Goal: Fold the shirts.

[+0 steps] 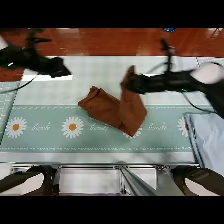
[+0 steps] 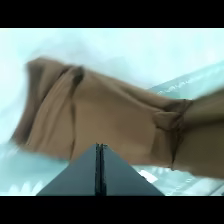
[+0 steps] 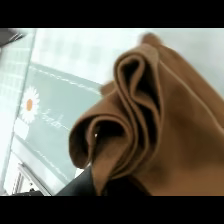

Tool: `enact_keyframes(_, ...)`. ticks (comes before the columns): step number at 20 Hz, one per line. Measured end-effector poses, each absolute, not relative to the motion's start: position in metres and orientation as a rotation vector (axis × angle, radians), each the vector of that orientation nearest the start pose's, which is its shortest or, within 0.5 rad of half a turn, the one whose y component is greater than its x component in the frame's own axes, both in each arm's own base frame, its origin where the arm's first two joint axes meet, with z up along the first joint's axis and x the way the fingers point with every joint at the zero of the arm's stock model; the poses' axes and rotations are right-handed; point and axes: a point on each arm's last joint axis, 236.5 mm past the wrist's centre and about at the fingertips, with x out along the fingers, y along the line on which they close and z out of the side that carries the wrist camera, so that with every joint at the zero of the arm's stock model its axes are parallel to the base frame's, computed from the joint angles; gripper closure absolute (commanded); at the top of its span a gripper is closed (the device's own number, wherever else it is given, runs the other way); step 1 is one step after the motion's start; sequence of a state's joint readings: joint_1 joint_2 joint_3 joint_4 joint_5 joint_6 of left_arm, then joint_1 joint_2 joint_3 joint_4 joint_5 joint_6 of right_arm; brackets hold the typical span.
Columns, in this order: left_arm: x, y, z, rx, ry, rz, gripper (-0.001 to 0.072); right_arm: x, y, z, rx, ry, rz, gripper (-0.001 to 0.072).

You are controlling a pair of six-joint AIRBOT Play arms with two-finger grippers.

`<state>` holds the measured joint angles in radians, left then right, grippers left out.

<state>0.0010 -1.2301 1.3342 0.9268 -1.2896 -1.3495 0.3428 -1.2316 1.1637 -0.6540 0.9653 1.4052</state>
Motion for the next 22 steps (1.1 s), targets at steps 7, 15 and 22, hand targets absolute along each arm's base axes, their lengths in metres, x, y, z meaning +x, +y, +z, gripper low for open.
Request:
enact_keyframes(7,0.32,-0.109,0.108,-0.401,0.964,-0.44,0.0691,0.393,0.405,0.047,0.572,1.167,0.871,0.0287)
enact_keyframes(15,0.313,-0.122,0.076,-0.404,0.955,-0.436,0.0691,0.427,0.386,0.061,0.675,1.158,0.848,0.0304)
enact_keyframes(22,0.315,-0.123,0.073,-0.4,0.946,-0.433,0.0691,0.354,0.185,0.067,0.319,1.276,0.306,0.0302)
